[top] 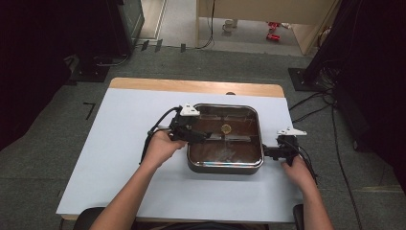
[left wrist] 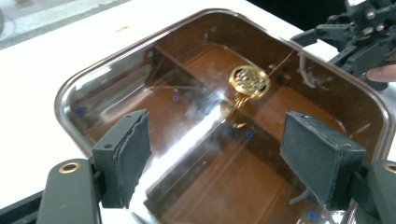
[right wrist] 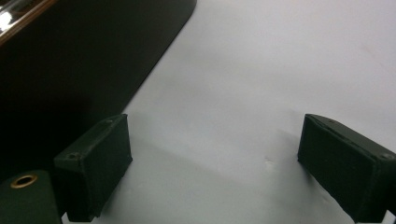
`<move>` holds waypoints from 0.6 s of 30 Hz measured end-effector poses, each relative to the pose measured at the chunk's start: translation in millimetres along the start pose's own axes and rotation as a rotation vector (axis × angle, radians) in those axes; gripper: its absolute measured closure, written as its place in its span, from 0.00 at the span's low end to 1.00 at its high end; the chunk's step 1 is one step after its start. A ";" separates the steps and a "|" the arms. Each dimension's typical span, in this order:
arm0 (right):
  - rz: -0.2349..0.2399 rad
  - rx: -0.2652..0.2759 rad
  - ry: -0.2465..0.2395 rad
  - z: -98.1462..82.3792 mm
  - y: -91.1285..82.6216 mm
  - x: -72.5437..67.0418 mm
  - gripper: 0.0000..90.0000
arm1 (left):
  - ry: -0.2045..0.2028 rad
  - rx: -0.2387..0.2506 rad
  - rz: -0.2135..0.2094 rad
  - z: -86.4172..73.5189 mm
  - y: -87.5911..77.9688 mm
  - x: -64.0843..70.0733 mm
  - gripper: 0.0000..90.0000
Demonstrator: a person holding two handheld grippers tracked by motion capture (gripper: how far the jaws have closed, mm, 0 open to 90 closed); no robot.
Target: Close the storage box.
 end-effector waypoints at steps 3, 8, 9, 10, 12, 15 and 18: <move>0.001 0.001 0.000 0.0 0.0 0.0 0.10 | 0.003 -0.002 0.022 -5.5 -8.2 -4.6 0.27; 0.000 0.001 0.001 0.0 0.0 0.0 0.10 | -0.019 0.000 0.037 -17.2 -19.7 -12.3 0.27; 0.000 0.001 0.001 0.0 0.0 0.0 0.10 | -0.015 0.003 0.047 -20.6 -22.6 -15.1 0.27; 0.000 0.001 0.001 0.0 0.0 0.0 0.10 | -0.013 0.012 0.052 -23.0 -24.9 -16.9 0.27; 0.000 0.001 0.001 0.0 0.0 0.0 0.10 | -0.015 0.022 0.054 -27.9 -29.7 -20.0 0.27; 0.000 0.001 0.001 0.1 0.0 0.0 0.10 | -0.020 0.027 0.073 -35.0 -36.6 -24.3 0.27; 0.000 0.001 0.001 0.0 0.0 0.0 0.10 | -0.025 0.032 0.079 -40.0 -40.6 -26.6 0.27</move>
Point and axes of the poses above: each handheld gripper's, and its own axes: y roughly forward along the jaws, z roughly out of its top, x roughly to its right, the point moved 7 cm from there along y, roughly forward along the jaws, and after that the axes turned 1 degree about y, right-handed, at the moved point
